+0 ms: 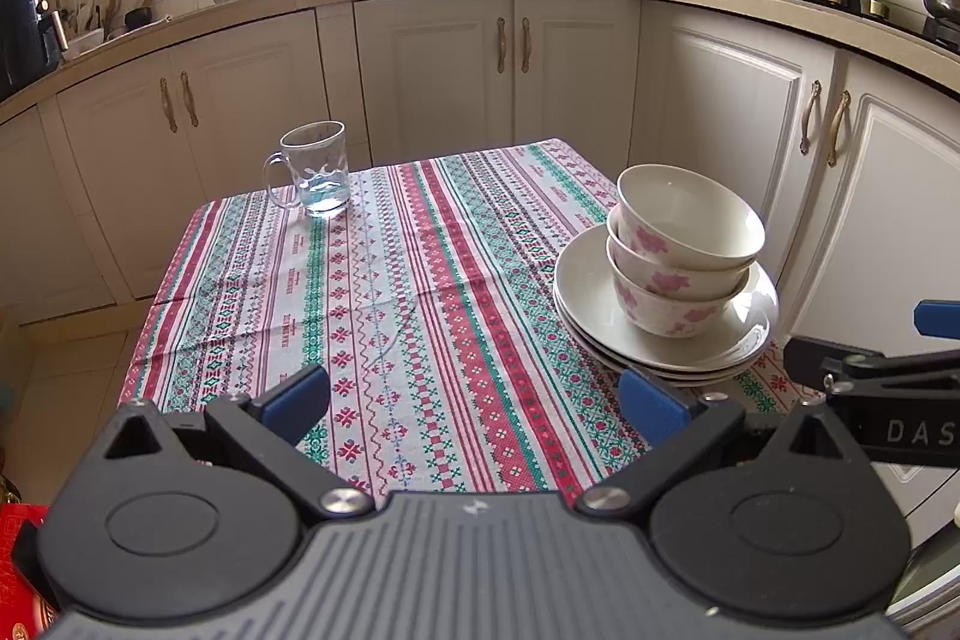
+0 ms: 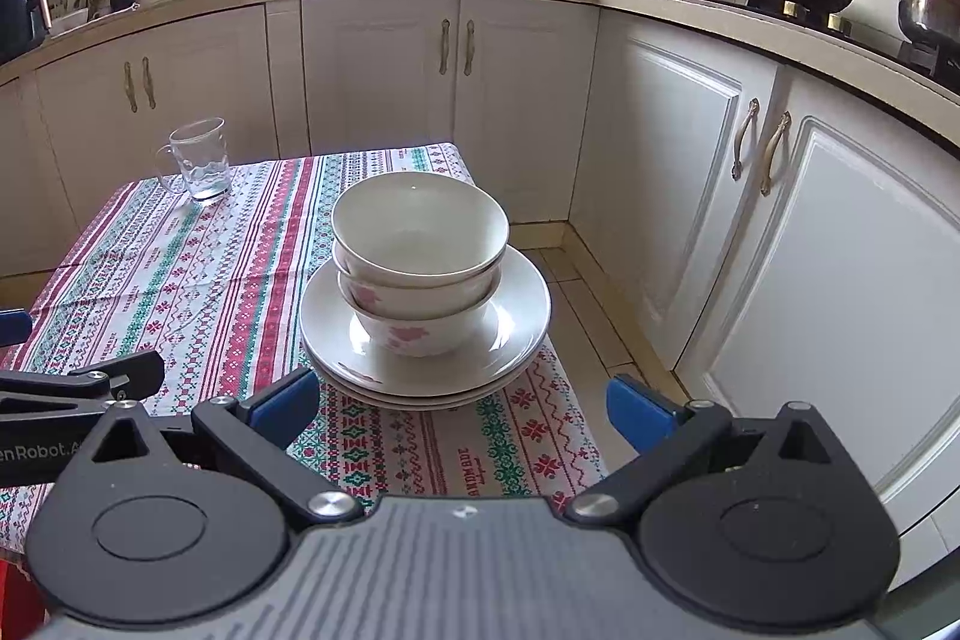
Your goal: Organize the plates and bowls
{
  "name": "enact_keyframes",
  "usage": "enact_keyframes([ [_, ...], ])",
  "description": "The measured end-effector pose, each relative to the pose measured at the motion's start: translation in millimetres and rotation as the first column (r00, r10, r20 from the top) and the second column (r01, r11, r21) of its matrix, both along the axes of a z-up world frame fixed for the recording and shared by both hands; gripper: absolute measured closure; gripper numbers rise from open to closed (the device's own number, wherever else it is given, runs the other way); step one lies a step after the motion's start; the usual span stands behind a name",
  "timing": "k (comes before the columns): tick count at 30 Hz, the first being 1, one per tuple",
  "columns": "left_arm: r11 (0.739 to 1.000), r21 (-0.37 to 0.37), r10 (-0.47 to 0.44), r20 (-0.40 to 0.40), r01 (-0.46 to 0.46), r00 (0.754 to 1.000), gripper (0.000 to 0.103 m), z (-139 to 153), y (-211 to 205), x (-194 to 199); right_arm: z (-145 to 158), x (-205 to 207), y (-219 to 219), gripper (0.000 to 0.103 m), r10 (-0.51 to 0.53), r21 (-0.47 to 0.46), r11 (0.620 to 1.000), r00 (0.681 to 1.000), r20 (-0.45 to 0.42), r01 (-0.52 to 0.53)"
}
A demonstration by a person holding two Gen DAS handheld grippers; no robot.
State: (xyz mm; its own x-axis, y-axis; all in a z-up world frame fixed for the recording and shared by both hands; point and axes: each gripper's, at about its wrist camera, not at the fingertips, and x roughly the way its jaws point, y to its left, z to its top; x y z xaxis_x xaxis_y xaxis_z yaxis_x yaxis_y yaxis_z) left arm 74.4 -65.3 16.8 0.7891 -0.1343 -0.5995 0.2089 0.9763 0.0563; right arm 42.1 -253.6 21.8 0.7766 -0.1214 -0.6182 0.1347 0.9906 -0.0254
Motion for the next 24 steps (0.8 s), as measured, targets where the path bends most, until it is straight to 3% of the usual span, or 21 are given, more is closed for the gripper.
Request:
enact_keyframes([
  [24, 1.0, -0.005, 0.008, -0.007, -0.008, 1.0, 0.001, -0.3, 0.9, 0.1, 3.0, 0.0, 1.2, 0.0, 0.014, -0.007, 1.0, 1.0, 0.006, -0.014],
])
